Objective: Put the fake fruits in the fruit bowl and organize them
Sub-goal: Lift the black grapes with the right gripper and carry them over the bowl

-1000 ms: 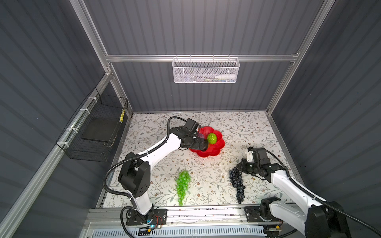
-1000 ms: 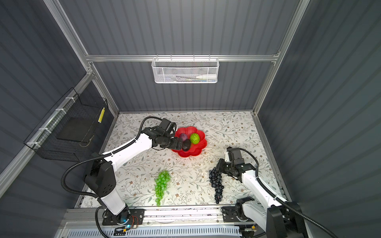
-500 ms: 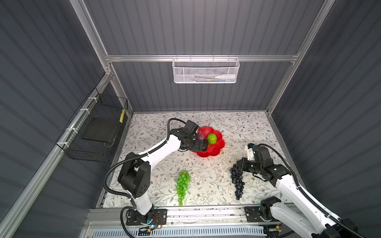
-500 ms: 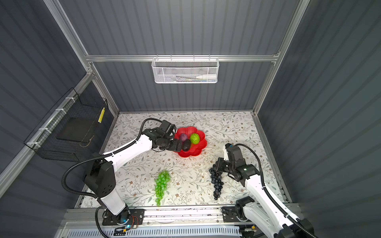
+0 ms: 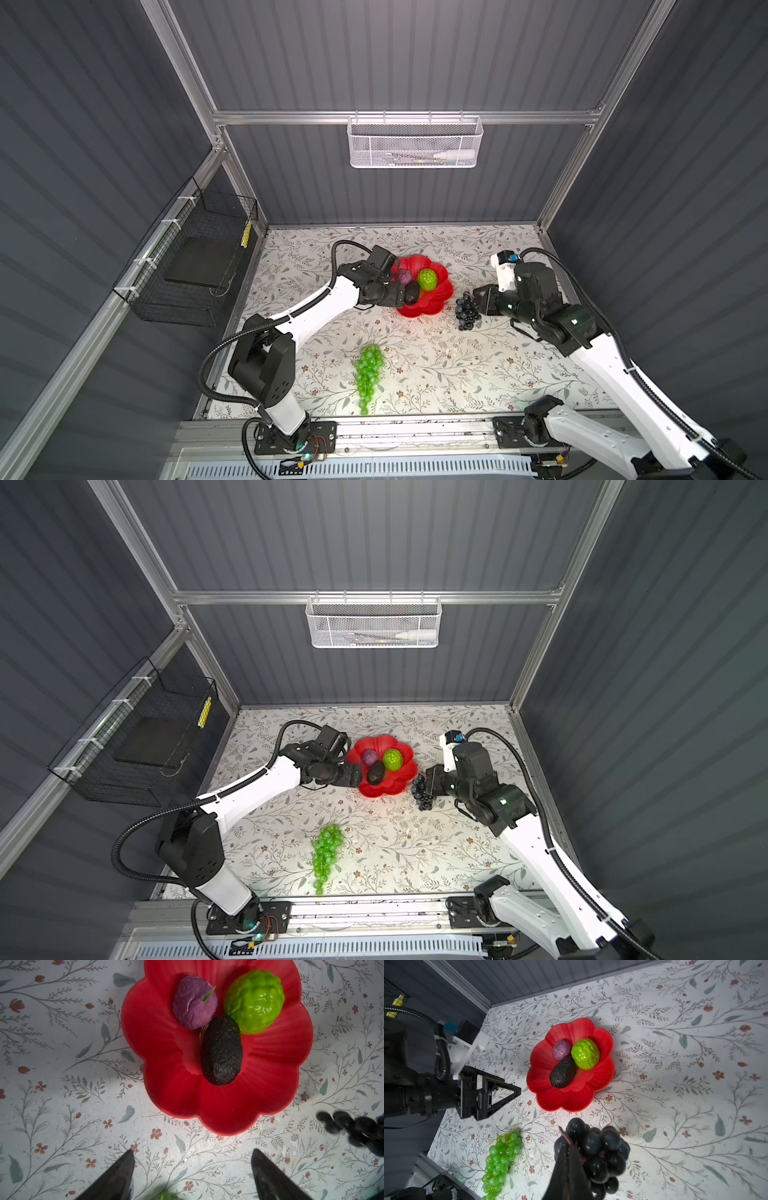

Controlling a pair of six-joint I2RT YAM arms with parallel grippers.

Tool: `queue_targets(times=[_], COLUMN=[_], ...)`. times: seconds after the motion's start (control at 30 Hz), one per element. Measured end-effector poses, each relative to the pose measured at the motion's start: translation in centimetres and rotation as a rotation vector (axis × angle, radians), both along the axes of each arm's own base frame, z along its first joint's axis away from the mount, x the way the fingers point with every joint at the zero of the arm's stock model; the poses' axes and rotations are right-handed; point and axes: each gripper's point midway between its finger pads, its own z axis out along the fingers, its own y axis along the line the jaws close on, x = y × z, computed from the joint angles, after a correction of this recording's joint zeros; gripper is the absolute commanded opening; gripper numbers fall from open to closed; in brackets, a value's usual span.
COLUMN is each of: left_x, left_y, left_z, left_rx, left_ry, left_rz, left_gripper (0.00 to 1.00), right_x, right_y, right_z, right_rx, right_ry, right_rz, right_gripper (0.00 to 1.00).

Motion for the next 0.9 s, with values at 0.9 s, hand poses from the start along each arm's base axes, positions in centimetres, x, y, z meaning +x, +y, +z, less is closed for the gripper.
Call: queue_targets(times=[0.9], left_x=[-2.2], left_y=[3.6], left_z=[1.2], left_rx=[-0.024], left_ry=[-0.055], left_rz=[0.150], left_gripper=[0.88], right_x=[7.9], right_y=[13.5], right_z=[-0.6], right_rx=[0.074], right_ry=[0.014], right_rz=[0.255], right_gripper=[0.00])
